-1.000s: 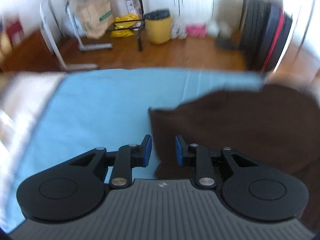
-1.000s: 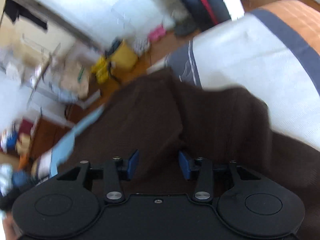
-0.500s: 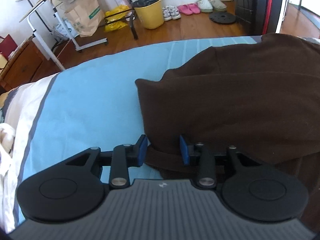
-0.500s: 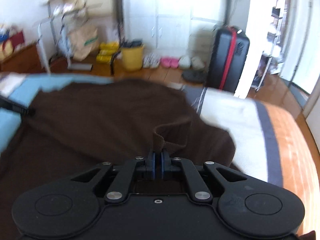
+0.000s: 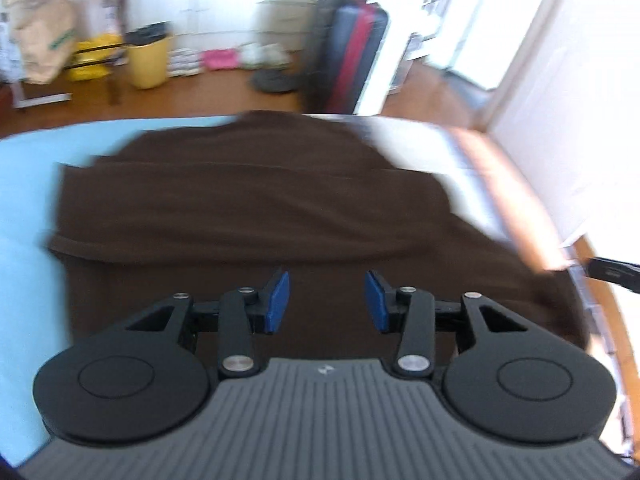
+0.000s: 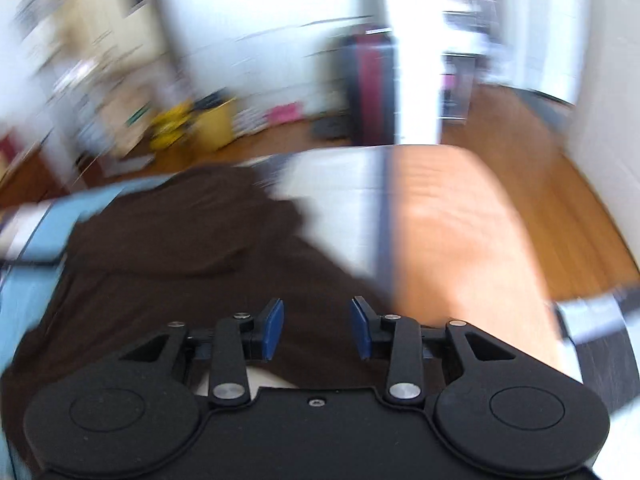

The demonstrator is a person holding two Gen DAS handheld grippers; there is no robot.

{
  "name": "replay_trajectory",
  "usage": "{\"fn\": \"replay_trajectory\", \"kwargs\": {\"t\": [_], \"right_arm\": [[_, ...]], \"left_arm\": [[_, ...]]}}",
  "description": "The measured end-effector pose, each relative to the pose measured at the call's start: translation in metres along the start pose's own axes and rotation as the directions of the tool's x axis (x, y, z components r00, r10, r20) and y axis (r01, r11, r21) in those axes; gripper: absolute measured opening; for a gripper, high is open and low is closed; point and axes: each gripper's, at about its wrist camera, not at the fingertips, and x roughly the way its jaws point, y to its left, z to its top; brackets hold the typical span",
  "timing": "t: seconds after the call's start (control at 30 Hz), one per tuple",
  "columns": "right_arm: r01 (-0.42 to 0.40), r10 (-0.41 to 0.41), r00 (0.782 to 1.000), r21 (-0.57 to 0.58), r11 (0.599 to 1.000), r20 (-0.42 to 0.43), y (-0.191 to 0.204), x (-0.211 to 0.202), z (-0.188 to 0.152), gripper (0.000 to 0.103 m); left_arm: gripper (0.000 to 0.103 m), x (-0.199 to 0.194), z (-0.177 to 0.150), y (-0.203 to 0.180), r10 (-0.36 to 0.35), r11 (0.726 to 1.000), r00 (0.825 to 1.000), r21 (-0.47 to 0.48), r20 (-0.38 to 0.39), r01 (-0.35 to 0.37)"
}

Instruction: Fold clothes

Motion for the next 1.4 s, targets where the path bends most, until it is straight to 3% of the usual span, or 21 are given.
{"fn": "replay_trajectory", "kwargs": {"t": [0.07,0.13,0.2,0.27,0.37,0.43,0.5,0.53,0.6,0.63,0.7,0.8,0.97,1.1,1.13,1.2,1.27,1.3,1.4], "right_arm": [[0.056,-0.057,0.998,0.113,0.992,0.003,-0.031,-0.01,-0.012,0.045],[0.052,-0.048,0.999,0.187,0.981,-0.026,-0.053,-0.012,-0.02,0.046],[0.04,-0.027,0.998,0.254,0.966,-0.056,-0.072,-0.01,-0.025,0.057],[0.049,-0.021,0.994,0.271,0.961,-0.106,-0.078,0.003,-0.034,0.067],[0.128,-0.084,0.981,0.254,0.959,-0.177,-0.074,0.028,-0.046,0.067],[0.154,-0.109,0.975,0.234,0.96,-0.195,-0.07,0.042,-0.051,0.048],[0.151,-0.124,0.986,0.269,0.951,-0.114,-0.075,0.03,-0.047,0.015],[0.147,-0.132,0.989,0.288,0.946,-0.073,-0.077,0.023,-0.046,0.015],[0.204,-0.222,0.974,0.271,0.941,0.039,-0.073,0.006,-0.038,0.015],[0.188,-0.212,0.975,0.277,0.942,0.061,-0.073,0.002,-0.034,0.015],[0.079,-0.108,0.992,0.337,0.938,0.067,-0.079,-0.001,-0.032,0.015],[-0.055,0.027,0.997,0.425,0.903,0.071,-0.088,0.001,-0.034,0.015],[-0.22,0.187,0.975,0.494,0.841,0.116,-0.093,-0.001,-0.036,0.015],[-0.299,0.272,0.953,0.535,0.79,0.132,-0.089,0.011,-0.042,0.016],[-0.324,0.299,0.944,0.551,0.769,0.138,-0.089,0.013,-0.043,0.016],[-0.403,0.396,0.907,0.572,0.715,0.144,-0.081,0.026,-0.044,0.016],[-0.464,0.481,0.866,0.581,0.669,0.137,-0.071,0.039,-0.044,0.016],[-0.461,0.482,0.867,0.572,0.679,0.127,-0.068,0.041,-0.043,0.016],[-0.449,0.478,0.873,0.54,0.712,0.096,-0.059,0.046,-0.039,0.021]], "left_arm": [[0.041,0.006,-0.017,-0.029,-0.043,0.999,0.999,0.006,-0.014,0.043],[0.041,0.016,-0.03,-0.052,-0.075,0.997,0.996,0.014,-0.049,0.076],[0.041,0.025,-0.04,-0.071,-0.09,0.996,0.993,0.014,-0.078,0.092],[0.041,0.032,-0.048,-0.086,-0.106,0.994,0.99,0.013,-0.097,0.108],[0.041,0.033,-0.054,-0.094,-0.104,0.995,0.991,0.002,-0.084,0.104],[0.041,0.033,-0.055,-0.095,-0.09,0.996,0.994,-0.008,-0.068,0.089],[0.041,0.03,-0.056,-0.098,-0.095,0.995,0.995,0.014,-0.044,0.096],[0.041,0.029,-0.057,-0.1,-0.1,0.994,0.995,0.038,-0.028,0.102],[0.041,0.022,-0.06,-0.109,-0.108,0.986,0.994,0.131,0.021,0.105],[0.041,0.019,-0.062,-0.114,-0.119,0.979,0.992,0.172,0.047,0.109],[0.042,0.012,-0.066,-0.118,-0.193,0.968,0.979,0.177,0.068,0.179],[0.052,0.007,-0.066,-0.123,-0.305,0.945,0.949,0.153,0.083,0.29],[0.055,0.022,-0.059,-0.137,-0.369,0.926,0.926,0.126,0.086,0.357],[0.056,0.04,-0.061,-0.146,-0.451,0.891,0.892,0.071,0.017,0.449],[0.056,0.043,-0.064,-0.152,-0.445,0.892,0.896,0.089,0.004,0.443],[0.054,0.047,-0.072,-0.162,-0.388,0.915,0.922,0.127,0.011,0.384],[0.021,0.048,-0.074,-0.157,-0.344,0.933,0.939,0.123,0.024,0.338],[0.003,0.047,-0.075,-0.152,-0.326,0.94,0.945,0.117,0.027,0.32],[0.003,0.036,-0.073,-0.132,-0.237,0.966,0.971,0.112,0.042,0.231]]}}
